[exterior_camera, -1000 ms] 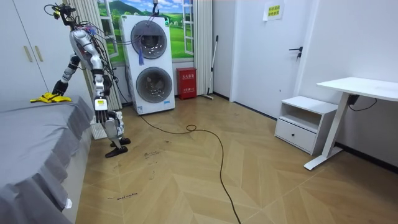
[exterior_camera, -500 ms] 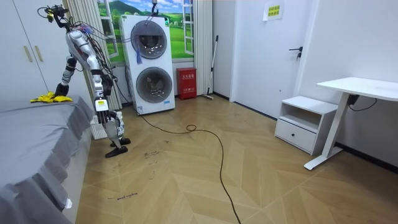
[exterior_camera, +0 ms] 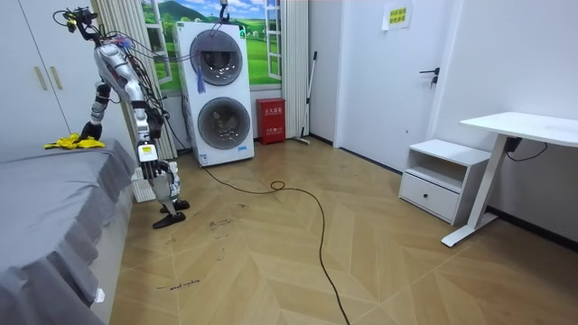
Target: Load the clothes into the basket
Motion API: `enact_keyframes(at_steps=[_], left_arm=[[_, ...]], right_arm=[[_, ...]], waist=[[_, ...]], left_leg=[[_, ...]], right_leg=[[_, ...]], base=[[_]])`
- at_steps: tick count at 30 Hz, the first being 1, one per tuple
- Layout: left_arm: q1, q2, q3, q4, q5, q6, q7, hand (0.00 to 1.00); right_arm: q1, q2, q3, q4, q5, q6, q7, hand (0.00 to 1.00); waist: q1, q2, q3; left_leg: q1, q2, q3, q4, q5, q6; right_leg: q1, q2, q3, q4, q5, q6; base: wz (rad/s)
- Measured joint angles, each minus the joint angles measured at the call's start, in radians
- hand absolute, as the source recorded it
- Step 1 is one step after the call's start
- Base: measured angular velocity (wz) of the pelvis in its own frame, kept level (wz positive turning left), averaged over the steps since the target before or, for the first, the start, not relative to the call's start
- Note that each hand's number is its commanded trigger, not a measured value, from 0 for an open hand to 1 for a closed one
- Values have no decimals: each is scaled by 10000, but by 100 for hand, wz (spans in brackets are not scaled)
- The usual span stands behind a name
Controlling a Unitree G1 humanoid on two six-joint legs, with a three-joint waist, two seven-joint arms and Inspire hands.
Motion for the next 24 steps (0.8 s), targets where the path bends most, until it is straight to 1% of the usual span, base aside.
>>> enact_keyframes(at_steps=[2,4,5,6,7,8,9,10,11,12,13,14,15,16,17,18,19,20,21,22,23,24], left_arm=[[1,0,149,-5,-18,-55,1,0],[193,1,274,-12,-81,-209,31,0],[268,-4,355,-41,-123,-247,52,0],[359,-3,506,-50,-133,-277,58,0],[446,14,684,-50,-140,-289,59,0],[504,39,757,-52,-139,-300,60,0],[652,87,926,-69,-132,-319,63,0],[835,98,1127,-67,-136,-360,92,0],[932,94,1211,-75,-131,-366,118,0],[1069,93,1308,-125,-131,-374,198,0],[1264,86,1380,-218,-110,-371,224,0],[1350,82,1398,-315,-80,-371,225,0],[1453,73,1413,-477,8,-376,225,0],[1449,36,1472,-496,5,-377,225,0],[1447,18,1473,-498,1,-377,225,0],[1444,-5,1472,-499,3,-378,227,0],[1450,-41,1468,-502,-3,-377,239,0],[1446,-62,1466,-502,-4,-376,242,0],[1441,-66,1449,-505,-5,-365,251,0],[1436,-74,1449,-505,17,-337,296,0],[1430,-93,1451,-505,48,-332,315,0],[1418,-115,1449,-511,71,-312,337,0]], right_arm=[[282,17,-179,-189,571,17,67,100],[702,40,-223,-825,1042,250,113,100],[826,52,-296,-1119,1042,294,119,100],[1085,69,-495,-1792,1046,351,141,100],[1397,72,-549,-2416,1066,346,168,100],[1668,72,-550,-2890,1077,332,185,100],[2272,91,-548,-3778,1078,320,256,100],[2813,121,-582,-4545,1093,327,362,100],[3055,158,-639,-4915,1043,342,365,100],[3490,311,-852,-5654,768,355,343,100],[3843,451,-984,-6358,544,358,329,100],[4013,465,-983,-6728,536,364,335,100],[4366,462,-1006,-7376,572,363,346,100],[4565,474,-1128,-7813,583,368,404,100],[4635,488,-1225,-8009,593,373,431,100],[4714,550,-1441,-8305,637,375,444,100],[4772,562,-1610,-8593,633,376,429,100],[4852,562,-1725,-8794,638,376,402,100],[4968,566,-1855,-9064,631,373,341,100],[5079,567,-1971,-9237,627,375,305,100],[5120,567,-2036,-9329,615,376,256,100],[5200,567,-2140,-9506,616,376,154,100]], waist=[[-26,-5,0],[-46,-20,-15],[-97,-31,-39],[-269,-42,-45],[-339,-87,-56],[-355,-134,-86],[-424,-253,-169],[-614,-350,-225],[-686,-406,-262],[-873,-511,-328],[-1062,-621,-359],[-1105,-672,-379],[-1176,-748,-418],[-1251,-770,-427],[-1338,-747,-454],[-1503,-740,-464],[-1620,-716,-494],[-1662,-698,-504],[-1825,-690,-504],[-1879,-702,-511],[-1886,-693,-507],[-1983,-670,-493]], left_leg=[[145,-4,5,-15,0,0],[493,-13,103,-31,-3,3],[539,-24,123,-24,-4,3],[667,-24,194,-38,-4,4],[847,-13,337,-57,-4,4],[948,-17,386,-62,-4,4],[1200,-39,436,-123,-4,4],[1529,-84,444,-201,-6,5],[1692,-91,501,-250,-7,6],[2040,-96,680,-366,-8,7],[2365,-97,793,-429,-14,12],[2499,-91,889,-437,-20,16],[2722,-57,1063,-443,-49,39],[2945,9,1311,-450,-144,83],[3030,45,1398,-451,-214,109],[3194,73,1514,-490,-268,133],[3337,86,1559,-567,-304,145],[3407,113,1642,-617,-345,160],[3609,155,1803,-726,-406,167],[3746,188,2021,-762,-425,176],[3811,197,2102,-797,-436,179],[3926,218,2306,-871,-443,186]], right_leg=[[154,-1,2,-5,0,1],[479,-33,12,-10,-13,23],[522,-47,21,-8,-23,40],[638,-59,51,-13,-35,60],[784,-65,161,-29,-42,71],[884,-69,229,-54,-58,92],[1158,-72,291,-208,-72,109],[1540,-85,291,-370,-78,119],[1680,-98,311,-383,-91,137],[1961,-116,375,-401,-129,155],[2249,-124,481,-431,-150,162],[2349,-121,575,-481,-150,162],[2510,-115,734,-538,-146,157],[2635,-87,891,-541,-155,168],[2682,-60,928,-537,-164,171],[2785,-40,1039,-513,-170,182],[2826,-21,1186,-488,-164,212],[2847,6,1282,-488,-144,228],[2933,48,1457,-506,-89,235],[2968,86,1723,-486,-73,255],[2974,94,1826,-470,-57,262],[2970,113,2004,-435,-37,275]], base=[[3],[-9],[-10],[-10],[-12],[-14],[-5],[-4],[-6],[-18],[-23],[-33],[-44],[-42],[-34],[-29],[-31],[-42],[-48],[-55],[-57],[-51]])
